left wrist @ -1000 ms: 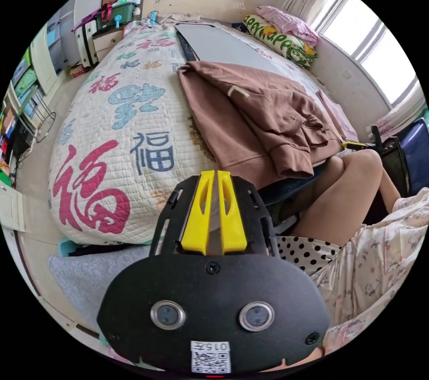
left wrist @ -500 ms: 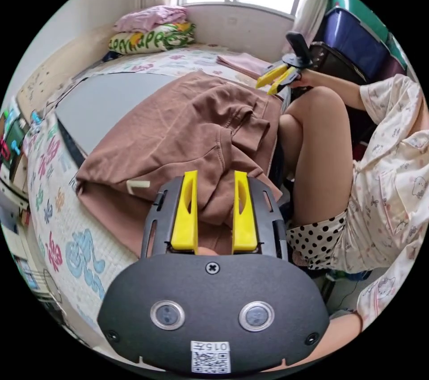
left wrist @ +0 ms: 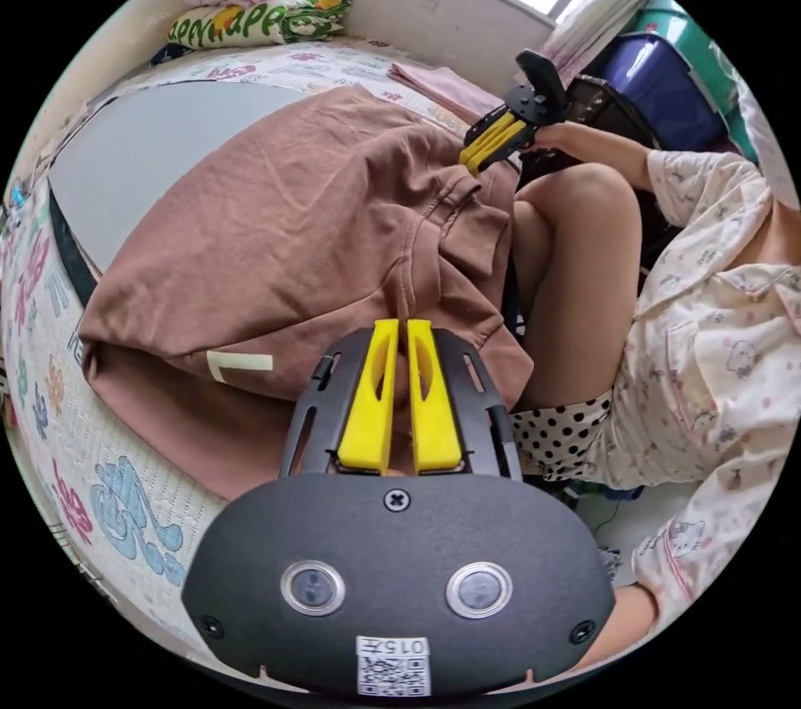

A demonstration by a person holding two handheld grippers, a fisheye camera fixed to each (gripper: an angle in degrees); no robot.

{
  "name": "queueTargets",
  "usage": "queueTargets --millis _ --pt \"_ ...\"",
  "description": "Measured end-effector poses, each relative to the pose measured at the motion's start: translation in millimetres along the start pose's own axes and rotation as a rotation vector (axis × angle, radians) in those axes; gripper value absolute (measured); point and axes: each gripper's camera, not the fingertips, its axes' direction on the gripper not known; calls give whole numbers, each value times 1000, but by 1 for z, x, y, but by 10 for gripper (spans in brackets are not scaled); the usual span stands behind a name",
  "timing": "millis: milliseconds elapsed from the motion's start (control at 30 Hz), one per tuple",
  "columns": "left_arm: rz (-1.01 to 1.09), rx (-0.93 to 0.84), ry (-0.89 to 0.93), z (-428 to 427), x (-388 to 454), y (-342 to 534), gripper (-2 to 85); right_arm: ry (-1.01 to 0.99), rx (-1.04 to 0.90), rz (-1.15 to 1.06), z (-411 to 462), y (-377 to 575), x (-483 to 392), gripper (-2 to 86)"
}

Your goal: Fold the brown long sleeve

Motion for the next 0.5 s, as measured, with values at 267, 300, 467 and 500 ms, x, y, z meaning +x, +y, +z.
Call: queueTargets --millis 267,300,467,500 --pt "-97 112 -9 -103 -125 -64 3 19 -13 51 -62 -37 33 -4" --pt "-109 144 -60 -118 -135 -80 4 73 -1 64 -72 -52 41 -4" --pt "-457 824 -536 -224 -171 -149 41 572 471 483 -203 -193 85 17" --pt "-468 854 -537 -225 -166 -148 50 558 554 525 -212 -192 79 25"
